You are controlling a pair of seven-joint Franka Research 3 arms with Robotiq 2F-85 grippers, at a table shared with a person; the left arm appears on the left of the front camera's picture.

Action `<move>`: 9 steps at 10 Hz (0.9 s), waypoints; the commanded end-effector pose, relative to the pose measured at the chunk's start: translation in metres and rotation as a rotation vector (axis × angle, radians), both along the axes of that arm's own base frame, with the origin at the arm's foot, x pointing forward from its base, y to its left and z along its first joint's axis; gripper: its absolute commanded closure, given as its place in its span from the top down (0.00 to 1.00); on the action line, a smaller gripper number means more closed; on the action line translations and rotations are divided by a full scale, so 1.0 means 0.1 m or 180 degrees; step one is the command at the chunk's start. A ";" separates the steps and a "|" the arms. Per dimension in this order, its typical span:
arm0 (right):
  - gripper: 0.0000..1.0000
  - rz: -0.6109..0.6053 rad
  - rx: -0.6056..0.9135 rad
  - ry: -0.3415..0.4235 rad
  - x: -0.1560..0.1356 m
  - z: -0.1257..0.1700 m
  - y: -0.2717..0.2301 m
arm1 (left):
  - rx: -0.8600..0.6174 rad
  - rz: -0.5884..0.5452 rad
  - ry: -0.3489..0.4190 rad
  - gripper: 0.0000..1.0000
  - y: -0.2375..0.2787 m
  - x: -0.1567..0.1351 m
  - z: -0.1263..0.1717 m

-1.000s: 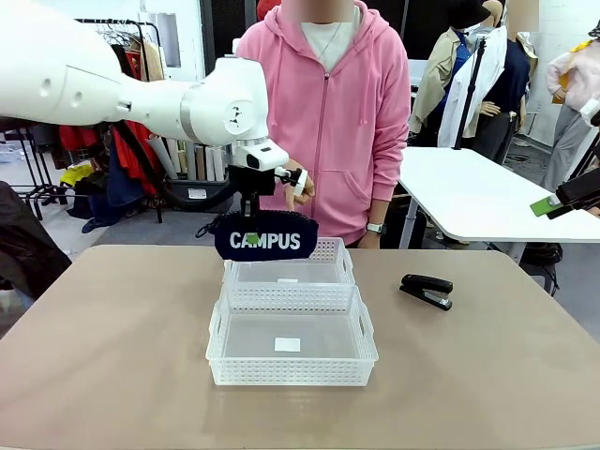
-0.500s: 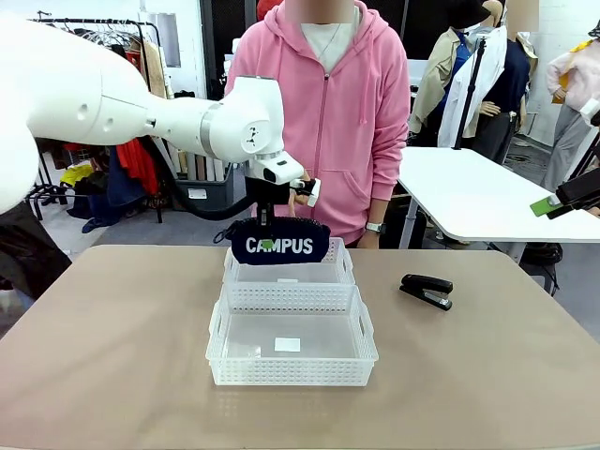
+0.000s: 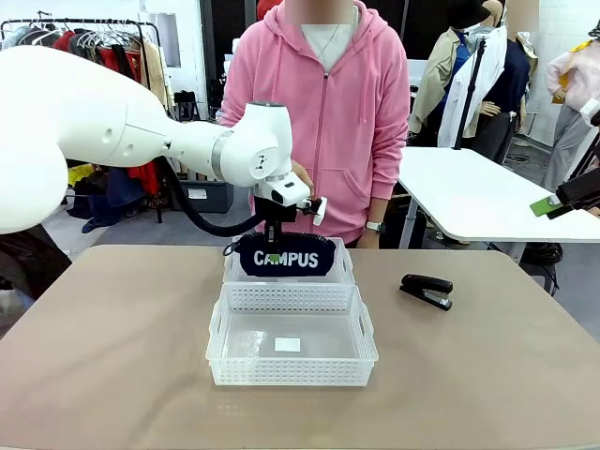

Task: Distribute items into two baskets.
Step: Place the picked Pencil pouch into the Organizing basket as instructed by the person.

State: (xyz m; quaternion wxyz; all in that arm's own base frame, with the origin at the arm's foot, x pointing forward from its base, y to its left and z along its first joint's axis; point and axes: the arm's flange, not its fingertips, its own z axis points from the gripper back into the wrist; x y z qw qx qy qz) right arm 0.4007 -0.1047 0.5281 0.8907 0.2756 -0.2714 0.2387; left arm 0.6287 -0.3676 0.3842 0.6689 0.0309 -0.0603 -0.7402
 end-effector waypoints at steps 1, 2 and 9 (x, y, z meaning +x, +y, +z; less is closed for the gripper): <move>1.00 0.0019 0.0054 -0.0032 0.01 0.01 0.00 | 0.0001 0.0008 -0.0062 0.00 -0.03 0.07 -0.03; 1.00 0.0019 0.0054 -0.0032 0.01 0.01 0.00 | 0.0015 -0.0015 -0.0046 0.00 -0.04 0.09 -0.08; 1.00 0.0019 0.0054 -0.0032 0.01 0.01 0.00 | 0.0037 -0.0056 0.0063 0.07 -0.08 0.13 -0.27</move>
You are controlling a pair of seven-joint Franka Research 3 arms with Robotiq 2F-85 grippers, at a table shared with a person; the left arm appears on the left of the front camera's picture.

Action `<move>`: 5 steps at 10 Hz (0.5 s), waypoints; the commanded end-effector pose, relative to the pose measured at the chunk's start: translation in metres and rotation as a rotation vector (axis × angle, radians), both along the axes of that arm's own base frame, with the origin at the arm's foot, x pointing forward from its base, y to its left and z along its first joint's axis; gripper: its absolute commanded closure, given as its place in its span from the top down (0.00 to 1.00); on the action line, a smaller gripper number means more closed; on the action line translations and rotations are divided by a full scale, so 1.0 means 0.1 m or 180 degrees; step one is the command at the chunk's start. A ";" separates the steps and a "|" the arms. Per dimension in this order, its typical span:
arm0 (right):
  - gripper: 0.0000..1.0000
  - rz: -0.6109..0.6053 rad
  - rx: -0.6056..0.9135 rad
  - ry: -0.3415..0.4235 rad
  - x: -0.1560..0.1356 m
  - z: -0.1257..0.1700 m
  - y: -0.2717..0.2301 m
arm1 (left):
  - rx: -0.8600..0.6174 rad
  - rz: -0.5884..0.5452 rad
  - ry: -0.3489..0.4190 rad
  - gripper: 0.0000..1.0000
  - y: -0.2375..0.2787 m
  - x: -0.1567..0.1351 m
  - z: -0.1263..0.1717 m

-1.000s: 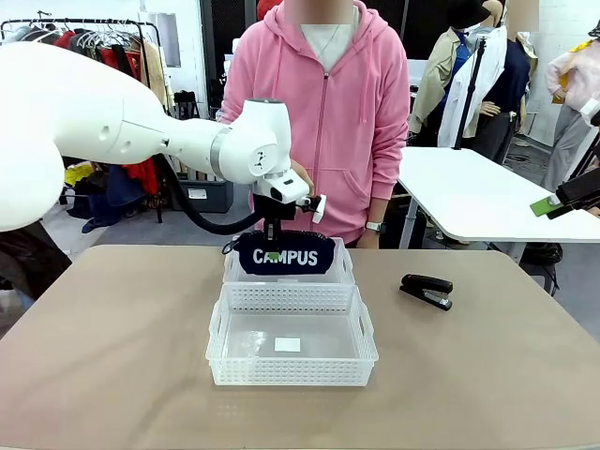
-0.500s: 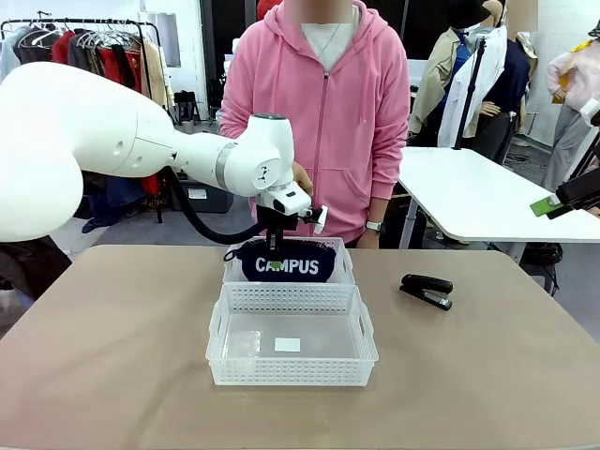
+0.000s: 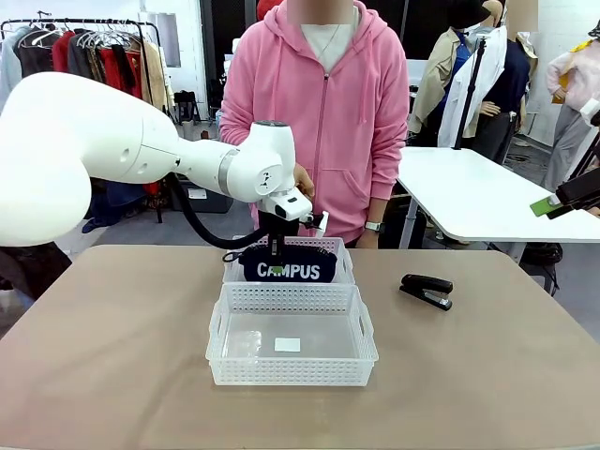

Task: Distribute items into two baskets.
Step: Place the picked Pencil pouch into the Organizing basket as instructed by the person.

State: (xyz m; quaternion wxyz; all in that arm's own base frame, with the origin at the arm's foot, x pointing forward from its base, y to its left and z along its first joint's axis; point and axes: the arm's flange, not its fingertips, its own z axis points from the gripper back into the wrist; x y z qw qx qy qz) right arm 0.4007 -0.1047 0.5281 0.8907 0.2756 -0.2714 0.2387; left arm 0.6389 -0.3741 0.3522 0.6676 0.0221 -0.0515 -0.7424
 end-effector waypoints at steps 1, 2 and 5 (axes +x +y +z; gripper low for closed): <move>1.00 0.0019 0.0054 -0.0032 0.01 0.01 0.00 | 0.0030 -0.0030 0.0008 0.22 -0.01 0.03 0.04; 1.00 0.0019 0.0054 -0.0032 0.01 0.01 0.00 | 0.0039 -0.0013 0.0036 0.41 -0.01 0.04 0.04; 1.00 0.0019 0.0054 -0.0032 0.01 0.01 0.00 | 0.0078 -0.0040 0.0147 1.00 -0.01 0.02 0.08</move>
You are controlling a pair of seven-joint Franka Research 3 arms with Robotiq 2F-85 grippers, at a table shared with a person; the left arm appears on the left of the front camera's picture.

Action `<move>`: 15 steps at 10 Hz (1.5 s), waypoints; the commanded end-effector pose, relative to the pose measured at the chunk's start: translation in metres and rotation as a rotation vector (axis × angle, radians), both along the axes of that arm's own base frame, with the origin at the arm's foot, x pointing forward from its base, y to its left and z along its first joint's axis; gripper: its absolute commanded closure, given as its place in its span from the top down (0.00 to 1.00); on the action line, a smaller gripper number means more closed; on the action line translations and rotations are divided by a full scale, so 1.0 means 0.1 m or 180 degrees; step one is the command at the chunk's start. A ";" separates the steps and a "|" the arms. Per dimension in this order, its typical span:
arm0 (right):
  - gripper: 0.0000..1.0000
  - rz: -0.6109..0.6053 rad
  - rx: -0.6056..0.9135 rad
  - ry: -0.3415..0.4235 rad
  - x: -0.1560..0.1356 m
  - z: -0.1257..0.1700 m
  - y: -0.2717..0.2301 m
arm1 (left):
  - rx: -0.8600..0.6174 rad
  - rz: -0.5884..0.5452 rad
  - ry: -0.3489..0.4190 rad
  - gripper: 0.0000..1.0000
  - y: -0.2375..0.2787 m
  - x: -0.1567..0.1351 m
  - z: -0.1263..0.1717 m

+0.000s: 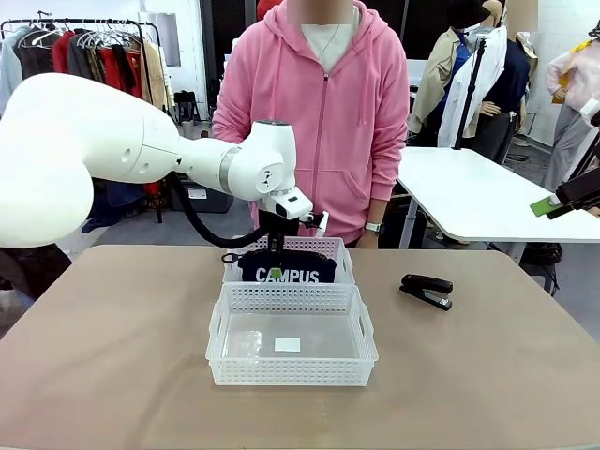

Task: Distribute items into two baskets.
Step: Place the picked Pencil pouch into the Organizing basket as instructed by the person, then pick up the Stapler that the person points to.

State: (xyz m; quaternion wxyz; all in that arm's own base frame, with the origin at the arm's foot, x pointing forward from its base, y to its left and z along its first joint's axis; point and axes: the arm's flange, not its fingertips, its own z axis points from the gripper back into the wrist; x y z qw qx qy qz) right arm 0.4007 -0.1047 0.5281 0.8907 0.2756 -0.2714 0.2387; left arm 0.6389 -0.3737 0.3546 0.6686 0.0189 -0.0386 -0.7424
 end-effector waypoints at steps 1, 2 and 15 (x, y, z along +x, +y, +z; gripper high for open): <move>1.00 0.0019 0.0054 -0.0032 0.01 0.01 0.00 | 0.0022 -0.0038 0.0089 1.00 -0.01 -0.01 0.13; 1.00 0.0019 0.0054 -0.0032 0.01 0.01 0.00 | 0.0015 -0.0065 0.0050 1.00 0.00 -0.04 0.25; 1.00 0.0019 0.0054 -0.0032 0.01 0.01 0.00 | -0.0012 0.0060 -0.0007 1.00 0.13 -0.15 0.78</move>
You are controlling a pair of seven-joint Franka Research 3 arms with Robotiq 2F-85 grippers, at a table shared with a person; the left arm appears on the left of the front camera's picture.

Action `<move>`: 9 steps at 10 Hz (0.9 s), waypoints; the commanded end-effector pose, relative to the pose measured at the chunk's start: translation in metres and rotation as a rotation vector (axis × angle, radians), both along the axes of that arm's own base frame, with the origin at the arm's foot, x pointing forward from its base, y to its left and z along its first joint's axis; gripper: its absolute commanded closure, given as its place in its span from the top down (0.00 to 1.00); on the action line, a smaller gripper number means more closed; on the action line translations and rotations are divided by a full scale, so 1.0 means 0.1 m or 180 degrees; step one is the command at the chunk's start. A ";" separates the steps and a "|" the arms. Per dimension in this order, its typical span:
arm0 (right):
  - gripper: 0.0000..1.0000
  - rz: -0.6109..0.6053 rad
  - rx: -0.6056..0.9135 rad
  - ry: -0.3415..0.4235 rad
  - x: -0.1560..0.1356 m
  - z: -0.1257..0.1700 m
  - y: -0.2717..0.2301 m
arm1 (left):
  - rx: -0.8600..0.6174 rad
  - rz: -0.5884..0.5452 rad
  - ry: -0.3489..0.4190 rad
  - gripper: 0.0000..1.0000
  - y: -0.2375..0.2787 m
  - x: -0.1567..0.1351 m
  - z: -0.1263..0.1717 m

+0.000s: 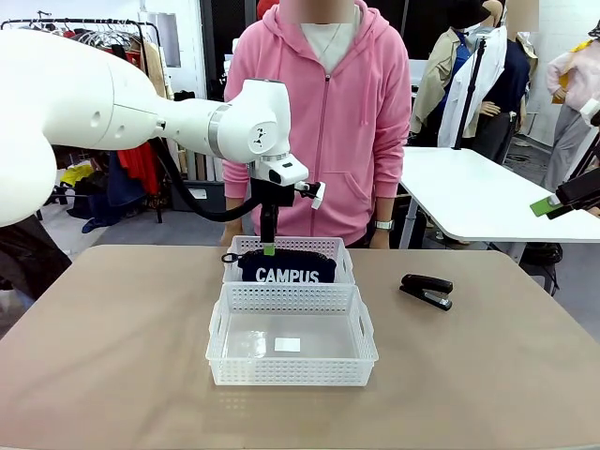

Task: Distribute items into two baskets.
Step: Pick up the Stapler that the person points to.

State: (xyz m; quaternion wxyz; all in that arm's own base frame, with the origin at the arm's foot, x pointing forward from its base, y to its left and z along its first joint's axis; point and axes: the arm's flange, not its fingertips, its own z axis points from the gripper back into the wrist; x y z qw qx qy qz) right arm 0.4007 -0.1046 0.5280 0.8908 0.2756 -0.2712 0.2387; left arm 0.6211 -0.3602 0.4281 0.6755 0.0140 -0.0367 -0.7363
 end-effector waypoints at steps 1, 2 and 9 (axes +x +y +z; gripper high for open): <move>1.00 0.0018 0.0054 -0.0033 0.01 0.01 0.00 | 0.0002 0.0003 -0.0038 1.00 0.00 0.03 0.05; 1.00 0.0018 0.0054 -0.0033 0.01 0.01 0.00 | 0.0002 0.0003 -0.0038 1.00 0.00 0.03 0.05; 1.00 0.0018 0.0054 -0.0033 0.01 0.01 0.00 | -0.0090 0.0272 -0.0054 1.00 0.17 -0.02 0.16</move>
